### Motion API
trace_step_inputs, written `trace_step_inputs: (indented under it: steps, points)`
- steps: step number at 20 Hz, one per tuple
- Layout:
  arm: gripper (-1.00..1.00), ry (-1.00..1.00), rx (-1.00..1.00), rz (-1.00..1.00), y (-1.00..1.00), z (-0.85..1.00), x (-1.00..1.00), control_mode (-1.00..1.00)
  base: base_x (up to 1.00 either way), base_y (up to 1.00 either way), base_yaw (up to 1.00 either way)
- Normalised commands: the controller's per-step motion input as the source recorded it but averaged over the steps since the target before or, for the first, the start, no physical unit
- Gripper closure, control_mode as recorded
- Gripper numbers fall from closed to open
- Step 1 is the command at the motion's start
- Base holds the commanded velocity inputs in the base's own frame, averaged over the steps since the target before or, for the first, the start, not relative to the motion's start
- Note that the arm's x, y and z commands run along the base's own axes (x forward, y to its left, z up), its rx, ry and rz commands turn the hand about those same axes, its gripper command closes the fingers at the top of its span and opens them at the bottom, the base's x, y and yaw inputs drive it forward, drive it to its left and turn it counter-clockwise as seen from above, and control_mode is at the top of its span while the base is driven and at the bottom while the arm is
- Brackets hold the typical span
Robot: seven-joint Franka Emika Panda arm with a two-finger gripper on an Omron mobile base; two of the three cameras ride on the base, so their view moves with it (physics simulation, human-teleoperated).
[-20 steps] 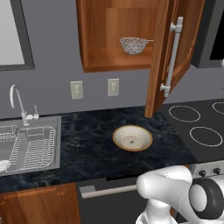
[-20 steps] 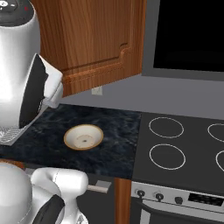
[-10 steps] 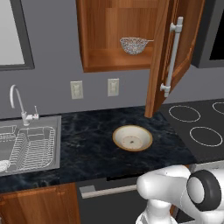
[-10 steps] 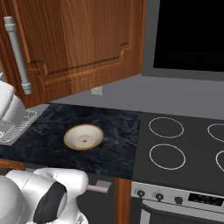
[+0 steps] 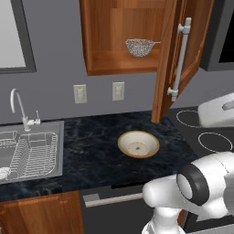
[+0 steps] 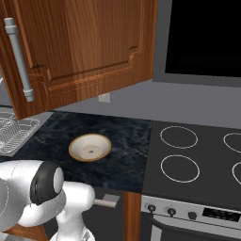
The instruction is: Open the cabinet and setup a tea strainer by placing it in the bowl upright.
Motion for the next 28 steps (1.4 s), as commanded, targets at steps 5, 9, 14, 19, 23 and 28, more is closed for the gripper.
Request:
trace_step_inputs:
  steps: [5, 9, 14, 19, 23, 28]
  points:
    - [-1.0, 0.22, -0.36, -0.16, 0.81, 0.0, 0.03, -1.0, 0.0, 0.0, 0.0]
    - [-1.0, 0.3, -0.35, -0.1, 0.76, 0.0, 0.04, -1.0, 0.0, 0.0, 0.0]
    - [-1.0, 0.33, -0.21, -0.09, 0.57, 0.0, 0.18, -1.0, 0.0, 0.0, 0.0]
    - [-1.0, 0.42, -0.14, -0.02, 0.53, 0.0, 0.52, -1.0, 0.0, 0.0, 0.0]
    - [-1.0, 0.45, -0.12, 0.03, 0.28, 0.09, 0.61, -1.0, 0.0, 0.0, 0.0]
    - [-1.0, 0.25, -0.19, 0.03, 0.02, 0.03, 0.6, -1.0, 0.0, 0.0, 0.0]
